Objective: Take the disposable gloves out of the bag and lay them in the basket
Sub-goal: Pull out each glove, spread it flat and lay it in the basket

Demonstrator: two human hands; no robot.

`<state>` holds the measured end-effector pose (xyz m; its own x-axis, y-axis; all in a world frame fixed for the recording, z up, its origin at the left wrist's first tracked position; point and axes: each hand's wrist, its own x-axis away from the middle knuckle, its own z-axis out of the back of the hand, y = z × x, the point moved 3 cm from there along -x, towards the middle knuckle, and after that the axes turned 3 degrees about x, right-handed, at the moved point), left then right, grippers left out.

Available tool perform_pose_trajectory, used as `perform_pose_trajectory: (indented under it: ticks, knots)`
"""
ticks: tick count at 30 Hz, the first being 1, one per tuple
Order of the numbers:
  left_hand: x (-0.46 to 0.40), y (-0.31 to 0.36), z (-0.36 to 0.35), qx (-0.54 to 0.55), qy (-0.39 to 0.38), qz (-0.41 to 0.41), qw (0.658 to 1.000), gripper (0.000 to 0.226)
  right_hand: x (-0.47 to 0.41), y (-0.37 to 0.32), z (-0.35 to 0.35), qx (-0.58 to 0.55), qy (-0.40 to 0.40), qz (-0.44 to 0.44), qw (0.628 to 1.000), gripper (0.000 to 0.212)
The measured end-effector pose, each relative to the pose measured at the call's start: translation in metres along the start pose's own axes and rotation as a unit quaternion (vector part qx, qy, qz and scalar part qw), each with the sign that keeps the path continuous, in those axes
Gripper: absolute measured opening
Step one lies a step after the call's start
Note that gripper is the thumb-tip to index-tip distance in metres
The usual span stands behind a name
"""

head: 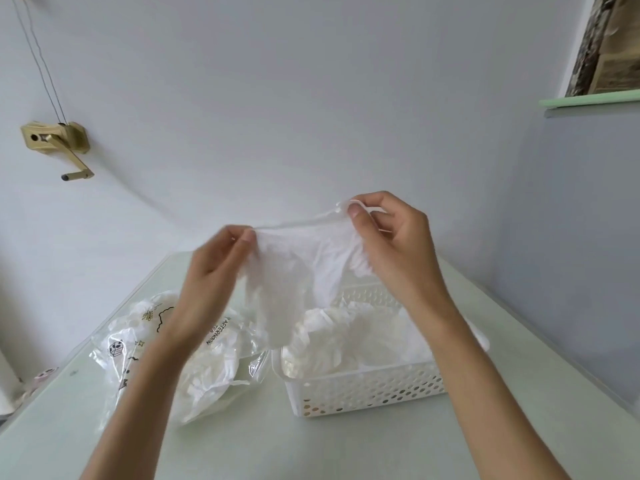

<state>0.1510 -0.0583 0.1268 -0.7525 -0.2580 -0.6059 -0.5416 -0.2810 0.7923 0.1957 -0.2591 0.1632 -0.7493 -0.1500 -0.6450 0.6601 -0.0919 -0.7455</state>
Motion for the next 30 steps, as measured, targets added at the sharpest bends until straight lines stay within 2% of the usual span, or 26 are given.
perform_pose_trajectory:
  ticks: [2, 3, 5, 7, 9, 12, 15, 18, 20, 22, 24, 27, 28, 30]
  knots:
    - [-0.006, 0.011, 0.009, -0.024, 0.036, -0.010, 0.999, 0.022, 0.004, 0.006, -0.007, -0.064, 0.002, -0.051, 0.997, 0.010]
    - [-0.010, 0.012, 0.010, -0.049, 0.030, 0.001, 0.998, 0.021, 0.006, 0.013, -0.007, -0.087, 0.006, -0.089, 0.992, 0.010]
    - [-0.018, 0.001, 0.003, -0.134, -0.030, 0.032, 0.990, 0.018, 0.007, 0.037, -0.002, -0.095, 0.006, -0.171, 0.981, 0.016]
    - [-0.024, -0.023, -0.011, -0.225, -0.110, 0.070, 0.966, 0.016, 0.007, 0.067, 0.009, -0.037, -0.014, -0.235, 0.971, 0.023]
    - [-0.029, -0.053, -0.029, -0.282, -0.181, 0.100, 0.937, 0.014, 0.009, 0.096, 0.023, 0.100, -0.048, -0.263, 0.958, 0.025]
    - [-0.034, -0.084, -0.059, -0.345, -0.264, 0.127, 0.892, 0.018, 0.013, 0.126, 0.038, 0.310, -0.096, -0.248, 0.913, 0.021]
    - [-0.037, -0.097, -0.084, -0.403, -0.300, 0.109, 0.858, 0.023, 0.015, 0.136, 0.042, 0.457, -0.128, -0.221, 0.852, 0.020]
    - [-0.038, -0.099, -0.097, -0.448, -0.295, 0.070, 0.841, 0.019, 0.012, 0.137, 0.045, 0.547, -0.125, -0.192, 0.805, 0.022]
    - [-0.037, -0.098, -0.102, -0.478, -0.279, 0.018, 0.833, 0.015, 0.009, 0.140, 0.045, 0.598, -0.126, -0.176, 0.772, 0.020]
    - [-0.033, -0.094, -0.102, -0.503, -0.250, -0.040, 0.826, 0.018, 0.009, 0.143, 0.043, 0.623, -0.129, -0.165, 0.754, 0.020]
    - [-0.029, -0.089, -0.099, -0.512, -0.210, -0.074, 0.830, 0.020, 0.011, 0.145, 0.043, 0.612, -0.133, -0.169, 0.761, 0.025]
    - [-0.022, -0.080, -0.088, -0.493, -0.159, -0.063, 0.853, 0.015, 0.013, 0.141, 0.054, 0.549, -0.104, -0.188, 0.808, 0.034]
    - [-0.018, -0.078, -0.086, -0.484, -0.167, -0.056, 0.857, 0.015, 0.011, 0.137, 0.058, 0.523, -0.085, -0.186, 0.827, 0.032]
    - [-0.011, -0.077, -0.088, -0.457, -0.234, -0.028, 0.858, 0.025, 0.005, 0.130, 0.062, 0.465, -0.060, -0.172, 0.866, 0.019]
